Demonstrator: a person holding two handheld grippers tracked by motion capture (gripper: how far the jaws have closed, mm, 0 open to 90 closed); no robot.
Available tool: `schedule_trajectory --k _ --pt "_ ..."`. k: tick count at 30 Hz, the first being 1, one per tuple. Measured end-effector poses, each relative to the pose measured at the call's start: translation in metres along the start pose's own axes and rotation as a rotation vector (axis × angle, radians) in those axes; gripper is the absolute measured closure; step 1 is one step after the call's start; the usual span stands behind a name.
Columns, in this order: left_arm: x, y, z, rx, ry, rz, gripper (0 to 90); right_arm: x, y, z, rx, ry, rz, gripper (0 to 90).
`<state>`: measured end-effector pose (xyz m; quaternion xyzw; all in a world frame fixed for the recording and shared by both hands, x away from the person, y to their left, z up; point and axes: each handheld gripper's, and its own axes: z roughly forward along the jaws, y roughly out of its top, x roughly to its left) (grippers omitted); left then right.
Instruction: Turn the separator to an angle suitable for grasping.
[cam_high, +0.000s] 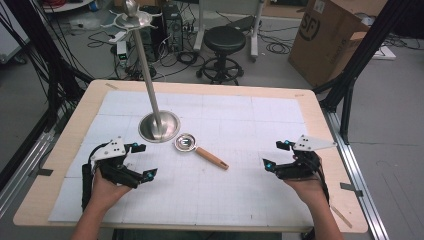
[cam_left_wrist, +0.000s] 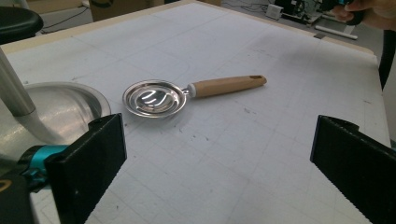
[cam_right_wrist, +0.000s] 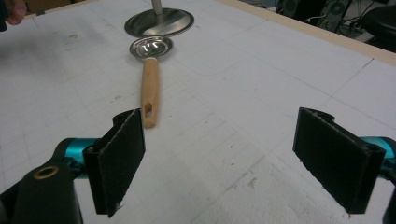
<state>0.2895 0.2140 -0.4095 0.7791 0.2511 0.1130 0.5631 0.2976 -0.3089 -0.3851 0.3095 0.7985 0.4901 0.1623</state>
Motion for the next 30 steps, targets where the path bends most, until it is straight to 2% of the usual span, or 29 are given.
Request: schedule_trajectory --k 6,12,22,30 --pt "-0.0018 0.0 0.0025 0.008 -0.006 0.003 4.2 -0.0041 -0.0026 -0.0005 0.01 -0.009 -0.001 15.9" --pt "-0.0029 -0.0006 0.0003 0.003 -0.009 0.003 4.2 -0.0003 -0.0026 -0.0019 0.01 -0.021 -0.009 16.1" --pt "0.0002 -0.0008 -0.0019 0.002 0.004 0.002 4.2 0.0029 -0.0014 0.0048 0.024 -0.008 -0.017 17.0" --pt "0.0006 -0.0014 -0.0008 0.007 -0.002 0.003 4.2 0.0051 -0.0003 0.0068 0.028 -0.008 -0.023 18.9"
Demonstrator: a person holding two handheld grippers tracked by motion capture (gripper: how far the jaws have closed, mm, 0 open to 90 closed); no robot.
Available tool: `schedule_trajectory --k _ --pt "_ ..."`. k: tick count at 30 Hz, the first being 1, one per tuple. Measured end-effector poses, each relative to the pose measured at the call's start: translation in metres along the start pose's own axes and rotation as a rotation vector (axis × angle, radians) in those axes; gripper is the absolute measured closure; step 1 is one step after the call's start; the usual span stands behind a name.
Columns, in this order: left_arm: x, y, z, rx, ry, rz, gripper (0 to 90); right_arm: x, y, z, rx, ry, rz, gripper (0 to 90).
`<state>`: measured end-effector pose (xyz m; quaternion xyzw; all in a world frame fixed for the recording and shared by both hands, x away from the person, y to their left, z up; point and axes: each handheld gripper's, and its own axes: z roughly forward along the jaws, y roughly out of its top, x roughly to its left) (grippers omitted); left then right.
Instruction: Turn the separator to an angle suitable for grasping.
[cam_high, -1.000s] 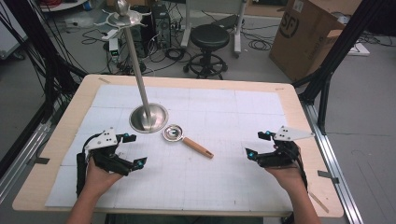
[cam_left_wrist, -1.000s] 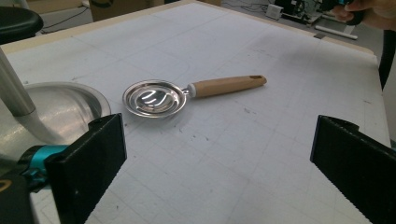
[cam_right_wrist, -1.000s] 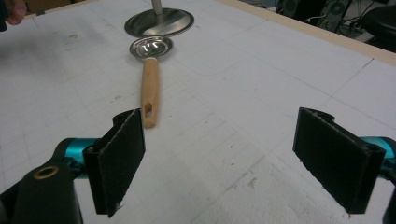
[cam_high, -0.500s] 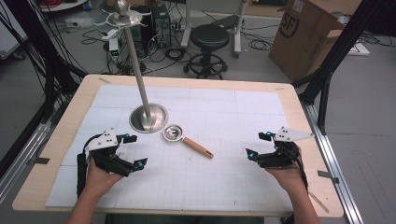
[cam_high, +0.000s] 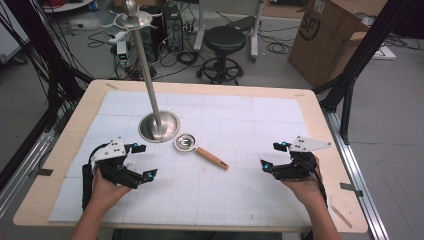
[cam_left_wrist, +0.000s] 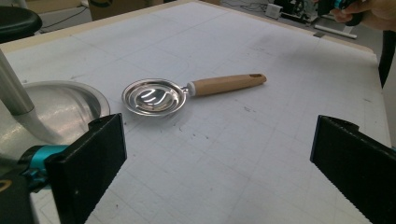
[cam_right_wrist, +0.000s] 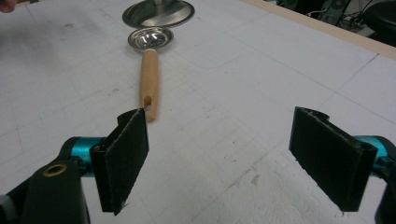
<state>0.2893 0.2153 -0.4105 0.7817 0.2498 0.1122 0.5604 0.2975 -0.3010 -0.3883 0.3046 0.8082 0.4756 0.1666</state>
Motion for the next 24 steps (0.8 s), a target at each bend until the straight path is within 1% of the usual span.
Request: schedule_trajectory --k 9,14,18,20,24 --pt "0.001 -0.001 0.0 0.001 0.0 -0.007 4.2 0.006 0.002 0.006 0.016 0.009 -0.019 19.0" --pt "0.001 -0.001 0.0 -0.001 -0.001 -0.006 4.2 0.008 0.003 0.009 0.026 0.011 -0.017 19.1" --pt "0.003 -0.003 -0.001 0.003 0.0 -0.008 4.2 0.008 0.004 0.012 0.028 0.017 -0.015 22.1" --pt "0.005 -0.004 -0.001 0.007 0.002 -0.014 4.2 0.008 0.005 0.014 0.034 0.019 -0.013 22.1" --pt "0.005 -0.004 -0.002 0.003 0.003 -0.011 4.2 0.008 0.009 0.016 0.032 0.021 -0.016 22.9"
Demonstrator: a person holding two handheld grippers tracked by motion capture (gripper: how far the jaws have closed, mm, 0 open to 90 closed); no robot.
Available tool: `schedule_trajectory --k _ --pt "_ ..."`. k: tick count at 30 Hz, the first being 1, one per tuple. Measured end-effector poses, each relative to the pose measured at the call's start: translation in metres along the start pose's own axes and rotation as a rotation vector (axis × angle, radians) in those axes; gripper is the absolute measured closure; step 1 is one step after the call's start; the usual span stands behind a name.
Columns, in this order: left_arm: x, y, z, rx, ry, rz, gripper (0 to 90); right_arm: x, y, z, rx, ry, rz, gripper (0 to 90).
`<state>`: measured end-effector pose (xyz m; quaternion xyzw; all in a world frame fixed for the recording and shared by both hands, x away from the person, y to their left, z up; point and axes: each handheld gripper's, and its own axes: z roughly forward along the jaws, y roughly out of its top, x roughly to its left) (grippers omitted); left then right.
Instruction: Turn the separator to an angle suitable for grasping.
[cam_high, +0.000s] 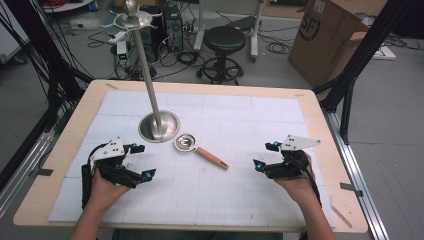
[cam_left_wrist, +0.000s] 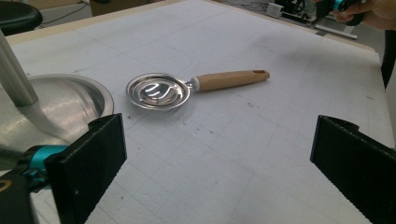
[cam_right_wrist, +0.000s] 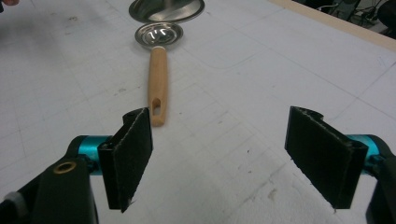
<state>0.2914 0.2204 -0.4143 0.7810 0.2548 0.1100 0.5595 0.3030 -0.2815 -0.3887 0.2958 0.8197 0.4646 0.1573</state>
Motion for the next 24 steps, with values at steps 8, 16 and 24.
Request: schedule_trajectory --k 8,16,24 --pt "-0.001 0.0 0.0 -0.003 -0.002 0.0 4.2 -0.001 0.016 0.012 0.011 0.011 -0.016 26.0" --pt "0.0 0.0 0.0 -0.007 -0.002 -0.002 4.2 -0.003 0.029 0.026 0.046 0.013 -0.03 27.1" --pt "-0.001 0.001 0.0 -0.008 -0.001 -0.001 4.2 -0.001 0.04 0.042 0.073 0.025 -0.05 30.3"
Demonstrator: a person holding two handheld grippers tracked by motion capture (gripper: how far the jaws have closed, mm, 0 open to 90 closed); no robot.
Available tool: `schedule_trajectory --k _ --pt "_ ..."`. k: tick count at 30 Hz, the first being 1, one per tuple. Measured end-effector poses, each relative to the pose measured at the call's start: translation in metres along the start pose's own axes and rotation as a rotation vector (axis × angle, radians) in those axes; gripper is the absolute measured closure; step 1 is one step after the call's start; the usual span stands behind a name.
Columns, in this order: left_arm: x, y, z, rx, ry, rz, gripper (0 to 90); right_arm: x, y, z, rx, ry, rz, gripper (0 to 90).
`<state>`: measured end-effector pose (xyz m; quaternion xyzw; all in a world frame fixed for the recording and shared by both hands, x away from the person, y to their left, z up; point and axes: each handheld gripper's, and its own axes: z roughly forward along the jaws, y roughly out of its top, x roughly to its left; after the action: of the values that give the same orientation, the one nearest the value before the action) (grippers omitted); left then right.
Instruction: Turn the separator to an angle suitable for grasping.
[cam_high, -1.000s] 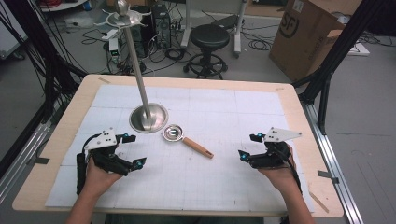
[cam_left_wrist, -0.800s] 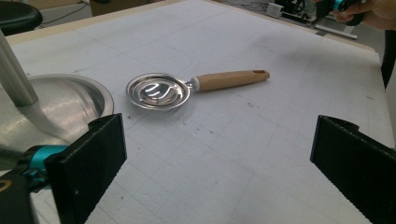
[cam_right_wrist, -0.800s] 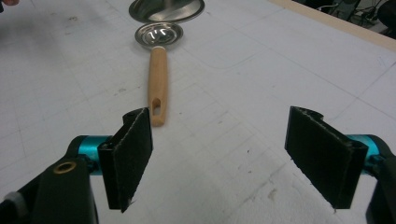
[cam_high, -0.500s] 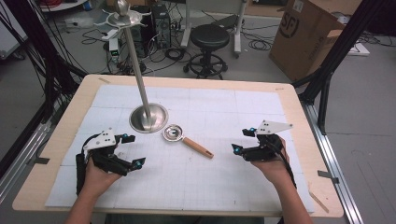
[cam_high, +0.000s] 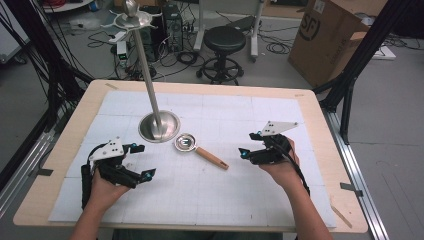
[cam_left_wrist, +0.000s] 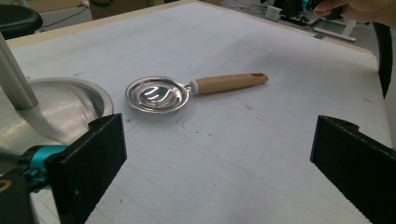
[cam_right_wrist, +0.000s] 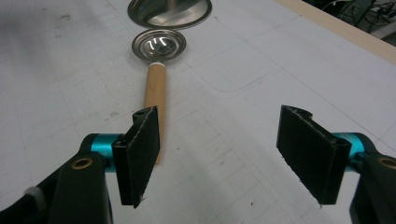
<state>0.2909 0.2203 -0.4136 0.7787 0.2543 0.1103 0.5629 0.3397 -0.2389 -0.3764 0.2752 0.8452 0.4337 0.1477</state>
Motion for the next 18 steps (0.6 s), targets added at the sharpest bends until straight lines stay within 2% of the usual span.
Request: schedule_trajectory --k 18 --pt "0.0 0.0 0.001 -0.001 0.002 0.003 4.2 0.001 0.016 0.023 0.036 0.023 -0.018 32.5"
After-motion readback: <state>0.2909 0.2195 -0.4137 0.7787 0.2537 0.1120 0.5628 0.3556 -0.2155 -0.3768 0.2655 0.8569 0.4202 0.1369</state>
